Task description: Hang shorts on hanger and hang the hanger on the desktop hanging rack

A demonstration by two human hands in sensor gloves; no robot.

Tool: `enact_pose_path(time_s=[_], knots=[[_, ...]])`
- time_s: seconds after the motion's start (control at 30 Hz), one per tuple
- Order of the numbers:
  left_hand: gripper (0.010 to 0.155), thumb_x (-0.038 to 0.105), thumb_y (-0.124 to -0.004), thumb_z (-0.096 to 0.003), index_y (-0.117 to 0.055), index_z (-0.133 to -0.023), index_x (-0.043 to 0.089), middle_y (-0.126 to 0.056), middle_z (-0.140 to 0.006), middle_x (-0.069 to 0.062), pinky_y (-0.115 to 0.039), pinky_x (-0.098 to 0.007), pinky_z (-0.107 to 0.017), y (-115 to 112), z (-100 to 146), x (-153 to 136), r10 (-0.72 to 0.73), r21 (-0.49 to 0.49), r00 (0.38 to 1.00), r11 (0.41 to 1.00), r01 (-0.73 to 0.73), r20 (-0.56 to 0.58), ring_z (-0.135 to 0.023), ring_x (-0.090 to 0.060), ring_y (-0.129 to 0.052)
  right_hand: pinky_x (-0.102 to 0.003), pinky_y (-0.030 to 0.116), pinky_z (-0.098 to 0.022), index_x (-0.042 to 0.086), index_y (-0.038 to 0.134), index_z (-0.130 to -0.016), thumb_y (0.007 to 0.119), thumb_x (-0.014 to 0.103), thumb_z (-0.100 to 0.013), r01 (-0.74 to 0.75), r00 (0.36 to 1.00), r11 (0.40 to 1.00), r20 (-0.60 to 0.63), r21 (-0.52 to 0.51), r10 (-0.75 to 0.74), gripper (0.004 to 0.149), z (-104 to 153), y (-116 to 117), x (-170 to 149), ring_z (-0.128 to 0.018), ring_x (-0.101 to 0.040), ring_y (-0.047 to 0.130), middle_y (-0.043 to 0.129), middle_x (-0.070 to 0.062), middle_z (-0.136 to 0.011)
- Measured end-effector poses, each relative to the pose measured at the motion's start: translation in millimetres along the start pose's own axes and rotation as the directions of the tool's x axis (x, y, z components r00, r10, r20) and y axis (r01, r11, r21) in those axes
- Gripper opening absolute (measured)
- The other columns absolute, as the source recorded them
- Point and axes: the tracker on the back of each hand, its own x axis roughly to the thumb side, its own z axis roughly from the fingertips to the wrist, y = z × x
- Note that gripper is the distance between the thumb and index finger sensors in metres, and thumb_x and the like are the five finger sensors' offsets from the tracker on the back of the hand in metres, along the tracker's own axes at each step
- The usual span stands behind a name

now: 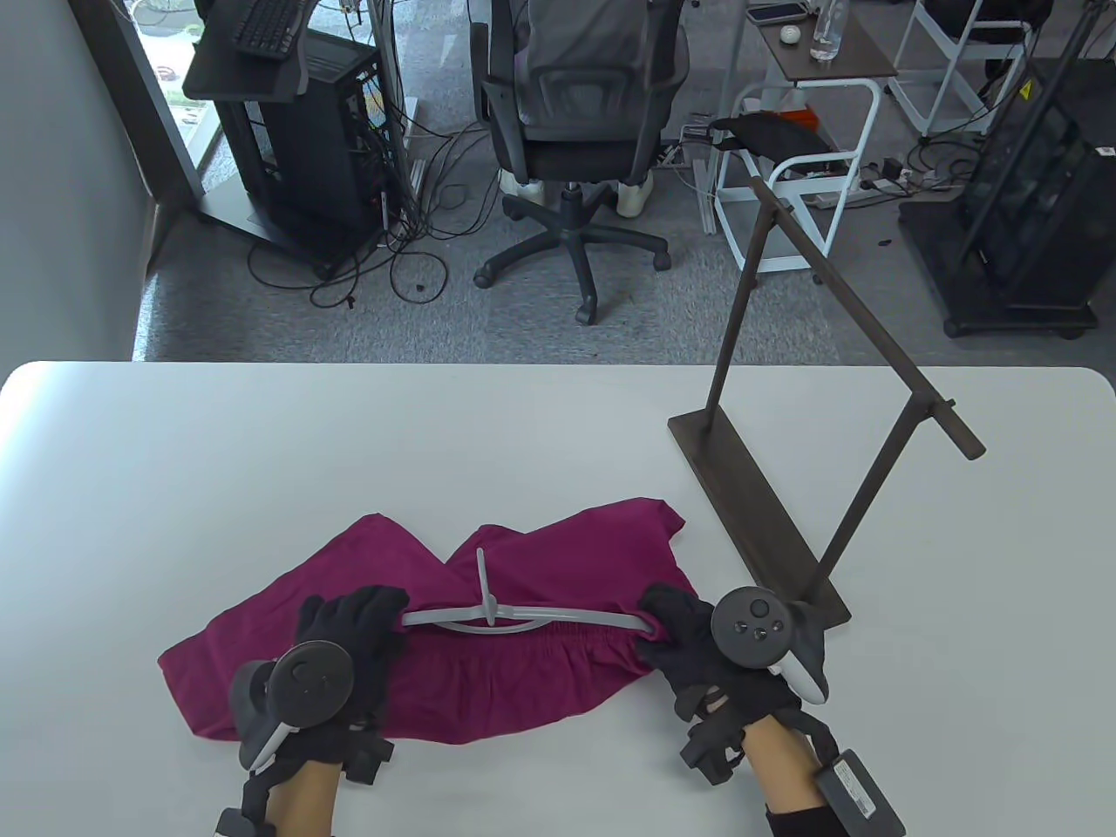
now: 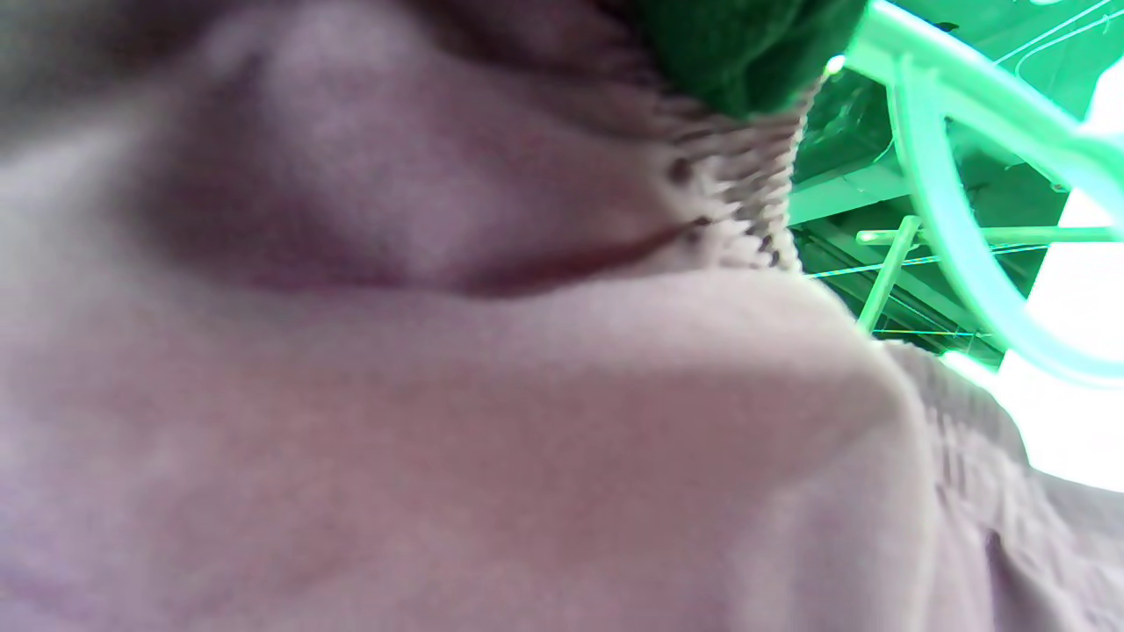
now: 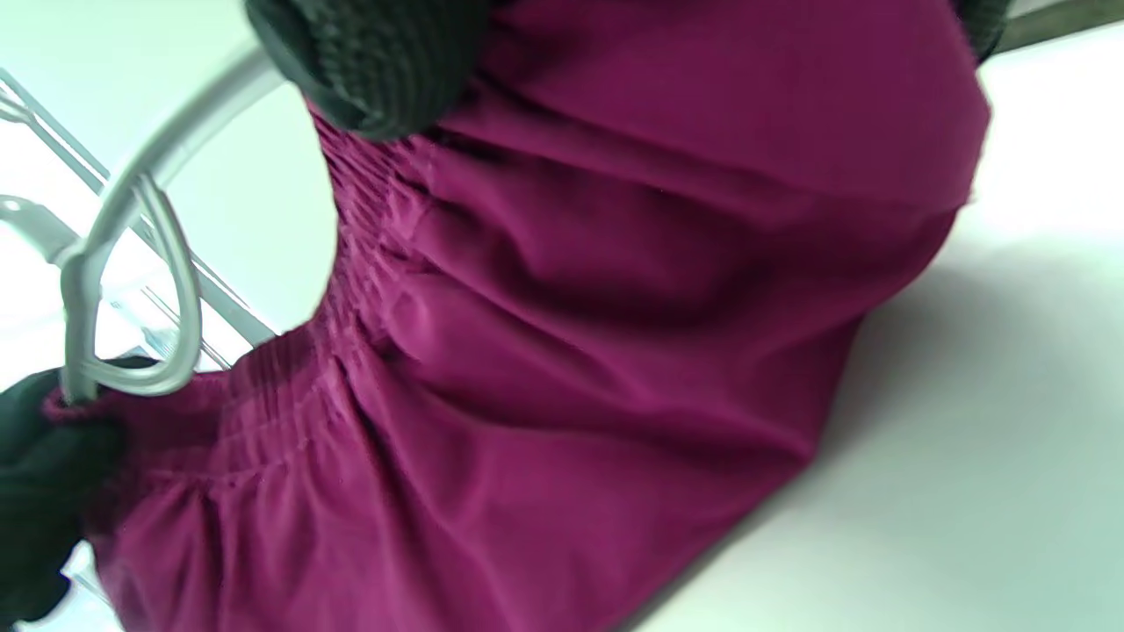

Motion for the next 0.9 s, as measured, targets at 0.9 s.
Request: enact_pose_path(time_s=[0.9], knots=[[0.081, 0.058, -0.074, -0.0393, -0.043, -0.108, 0.03, -0.041, -0.115, -0.005, -0.034, -0.069, -0.073, 11, 4, -1, 0.072, 0.095, 0.997, 0.993, -0.073, 0.008, -0.112, -0.037, -0.046, -0.044, 0.099, -0.022, 0.008, 0.076, -0.084, 0.084, 0.043, -0.04, -0.192, 0.979, 0.735, -0.18, -0.65, 0.097, 0.057, 10, -158, 116, -0.044, -0.031, 0.107, 0.087, -0.021, -0.082]])
